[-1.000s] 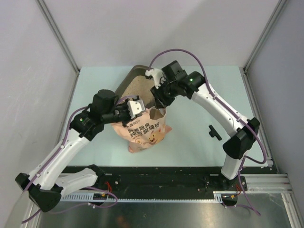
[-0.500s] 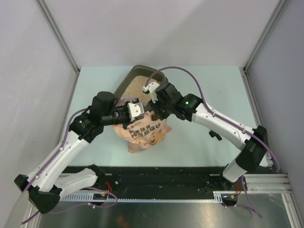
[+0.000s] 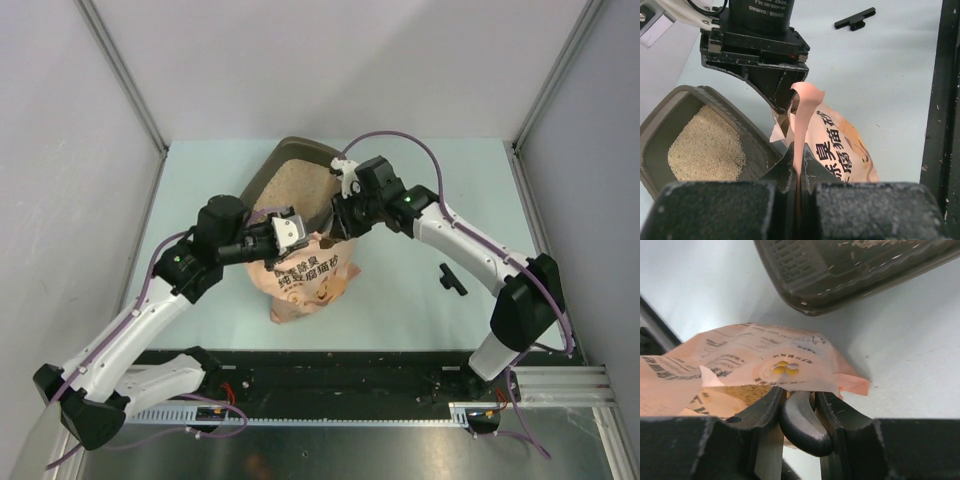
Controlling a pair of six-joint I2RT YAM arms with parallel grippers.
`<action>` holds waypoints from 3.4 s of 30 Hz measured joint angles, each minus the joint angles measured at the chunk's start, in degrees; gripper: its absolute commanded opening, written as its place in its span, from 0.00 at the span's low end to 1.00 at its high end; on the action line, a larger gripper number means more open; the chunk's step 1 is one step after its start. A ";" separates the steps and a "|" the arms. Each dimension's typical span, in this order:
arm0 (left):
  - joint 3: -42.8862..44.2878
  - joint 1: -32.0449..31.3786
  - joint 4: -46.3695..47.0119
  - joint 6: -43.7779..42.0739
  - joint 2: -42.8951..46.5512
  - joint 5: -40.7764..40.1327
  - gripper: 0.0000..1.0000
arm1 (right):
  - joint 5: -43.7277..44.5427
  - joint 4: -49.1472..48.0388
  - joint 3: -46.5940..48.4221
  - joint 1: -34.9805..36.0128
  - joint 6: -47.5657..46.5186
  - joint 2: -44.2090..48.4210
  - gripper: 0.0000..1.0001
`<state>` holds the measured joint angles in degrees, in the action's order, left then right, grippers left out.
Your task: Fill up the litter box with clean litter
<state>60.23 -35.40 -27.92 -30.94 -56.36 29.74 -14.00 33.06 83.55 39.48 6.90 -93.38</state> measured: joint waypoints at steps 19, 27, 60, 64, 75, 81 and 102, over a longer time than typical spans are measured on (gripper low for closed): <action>-0.90 -0.83 2.14 -4.92 0.35 -2.78 0.00 | -32.02 -2.12 -1.36 -16.24 15.58 -2.95 0.00; -1.42 -1.22 3.15 -6.60 0.35 -3.72 0.00 | -39.06 -2.32 -1.36 -20.72 19.85 -3.63 0.00; 0.33 -3.61 3.02 -2.64 -2.47 -5.29 0.00 | -44.00 -5.81 1.25 -22.64 26.25 -6.25 0.00; 0.33 -3.61 3.10 -3.13 -2.47 -6.12 0.00 | -46.66 -8.48 1.22 -24.41 28.52 -6.43 0.00; 1.20 -3.72 2.95 -3.39 -3.17 -6.54 0.00 | -47.04 -8.07 1.75 -25.16 30.40 -6.43 0.00; 1.29 -4.13 2.95 -4.07 -3.19 -6.97 0.00 | -49.96 -7.56 1.88 -26.71 28.72 -6.47 0.00; 1.40 -3.69 -1.29 -7.34 -0.92 -10.16 0.00 | -57.46 -3.56 6.82 -31.67 20.83 -10.95 0.00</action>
<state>61.63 -39.09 -29.21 -38.28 -57.28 19.57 -71.46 29.50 90.37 7.81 27.73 -104.33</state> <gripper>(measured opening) 0.015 0.313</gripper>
